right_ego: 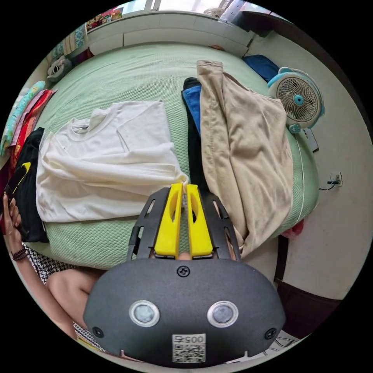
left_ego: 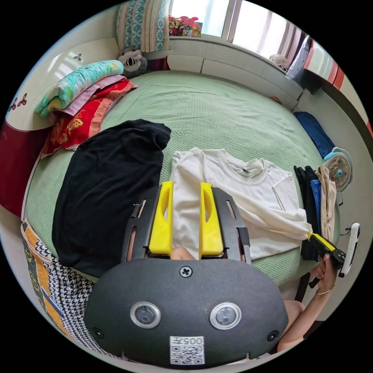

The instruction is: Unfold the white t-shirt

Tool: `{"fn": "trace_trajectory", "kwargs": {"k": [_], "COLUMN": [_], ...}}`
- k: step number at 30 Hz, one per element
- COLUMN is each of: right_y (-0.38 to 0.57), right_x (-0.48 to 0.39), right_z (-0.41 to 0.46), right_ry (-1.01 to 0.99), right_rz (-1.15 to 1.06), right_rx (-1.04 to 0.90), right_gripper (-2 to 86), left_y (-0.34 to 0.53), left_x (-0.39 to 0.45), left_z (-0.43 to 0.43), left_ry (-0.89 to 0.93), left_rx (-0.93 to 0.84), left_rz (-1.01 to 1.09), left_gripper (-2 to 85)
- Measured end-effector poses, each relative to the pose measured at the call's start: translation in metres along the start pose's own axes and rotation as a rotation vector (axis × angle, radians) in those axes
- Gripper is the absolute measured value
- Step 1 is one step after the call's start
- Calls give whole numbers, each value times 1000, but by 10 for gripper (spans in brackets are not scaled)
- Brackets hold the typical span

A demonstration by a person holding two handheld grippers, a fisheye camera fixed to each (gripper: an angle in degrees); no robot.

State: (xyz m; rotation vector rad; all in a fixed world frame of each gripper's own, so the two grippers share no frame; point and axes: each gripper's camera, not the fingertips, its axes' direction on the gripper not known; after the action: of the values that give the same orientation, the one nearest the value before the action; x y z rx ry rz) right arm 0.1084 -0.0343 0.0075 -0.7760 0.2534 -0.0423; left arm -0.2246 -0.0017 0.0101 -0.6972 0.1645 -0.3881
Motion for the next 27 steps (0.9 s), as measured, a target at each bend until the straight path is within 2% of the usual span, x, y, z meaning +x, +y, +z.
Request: {"fn": "trace_trajectory", "kwargs": {"k": [6, 11, 16, 18, 22, 27], "right_y": [-14, -22, -22, -20, -14, -6], "right_x": [-26, -37, -39, -37, -25, -7], "right_z": [2, 7, 11, 12, 15, 33], "right_ry": [46, 50, 62, 60, 31, -43], "right_rz": [-45, -70, -78, -81, -70, -29], "right_rx": [-1, -7, -4, 3, 19, 34], "right_gripper": [-12, -12, -12, -12, -12, -12], "left_y": [-11, -15, -16, -16, 5, 56], "left_x": [10, 21, 22, 17, 0, -8], "left_z": [20, 31, 51, 39, -9, -28], "left_ry": [68, 29, -42, -42, 92, 34], "left_rx": [7, 40, -87, -94, 8, -39], "left_rz": [46, 80, 47, 21, -50, -42], "left_gripper": [131, 131, 76, 23, 5, 0]}}
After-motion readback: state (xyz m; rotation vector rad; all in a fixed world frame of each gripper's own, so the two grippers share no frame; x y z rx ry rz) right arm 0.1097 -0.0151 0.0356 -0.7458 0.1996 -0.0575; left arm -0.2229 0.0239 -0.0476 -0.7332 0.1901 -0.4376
